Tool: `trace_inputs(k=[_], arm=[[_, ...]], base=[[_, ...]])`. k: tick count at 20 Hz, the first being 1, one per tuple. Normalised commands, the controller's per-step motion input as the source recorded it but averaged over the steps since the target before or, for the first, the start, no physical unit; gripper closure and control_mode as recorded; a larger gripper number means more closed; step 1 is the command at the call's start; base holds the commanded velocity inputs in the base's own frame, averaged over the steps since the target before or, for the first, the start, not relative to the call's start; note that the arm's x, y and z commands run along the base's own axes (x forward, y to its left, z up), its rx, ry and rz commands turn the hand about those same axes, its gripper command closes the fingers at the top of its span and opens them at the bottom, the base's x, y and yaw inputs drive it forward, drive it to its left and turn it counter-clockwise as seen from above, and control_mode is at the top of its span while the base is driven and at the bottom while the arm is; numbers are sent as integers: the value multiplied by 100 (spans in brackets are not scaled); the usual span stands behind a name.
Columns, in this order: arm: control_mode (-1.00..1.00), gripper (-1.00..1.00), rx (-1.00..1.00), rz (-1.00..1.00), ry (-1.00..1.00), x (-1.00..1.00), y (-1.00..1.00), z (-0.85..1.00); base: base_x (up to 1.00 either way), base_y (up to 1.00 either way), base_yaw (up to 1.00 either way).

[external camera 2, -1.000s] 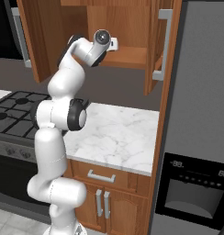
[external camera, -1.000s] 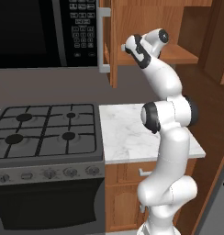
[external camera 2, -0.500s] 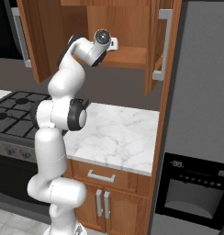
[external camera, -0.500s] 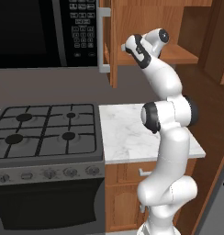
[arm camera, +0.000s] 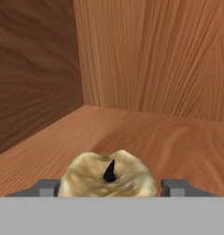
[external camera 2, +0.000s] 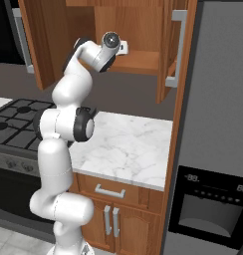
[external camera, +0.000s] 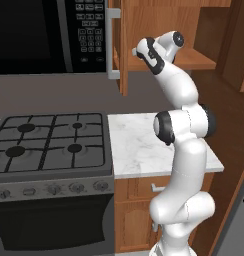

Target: Get the candle and the liquor from the cabinet and move them to the dining counter.

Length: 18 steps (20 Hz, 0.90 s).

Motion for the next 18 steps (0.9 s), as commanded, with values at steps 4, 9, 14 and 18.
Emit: trace_inputs(k=[4, 9, 14, 18], arm=[[-100, 100, 0, 0, 0, 0, 0, 0], [-100, 100, 0, 0, 0, 0, 0, 0], [-100, 100, 0, 0, 0, 0, 0, 0], [-100, 100, 0, 0, 0, 0, 0, 0]], base=[[0, 0, 0], [0, 0, 0], [0, 0, 0], [0, 0, 0]])
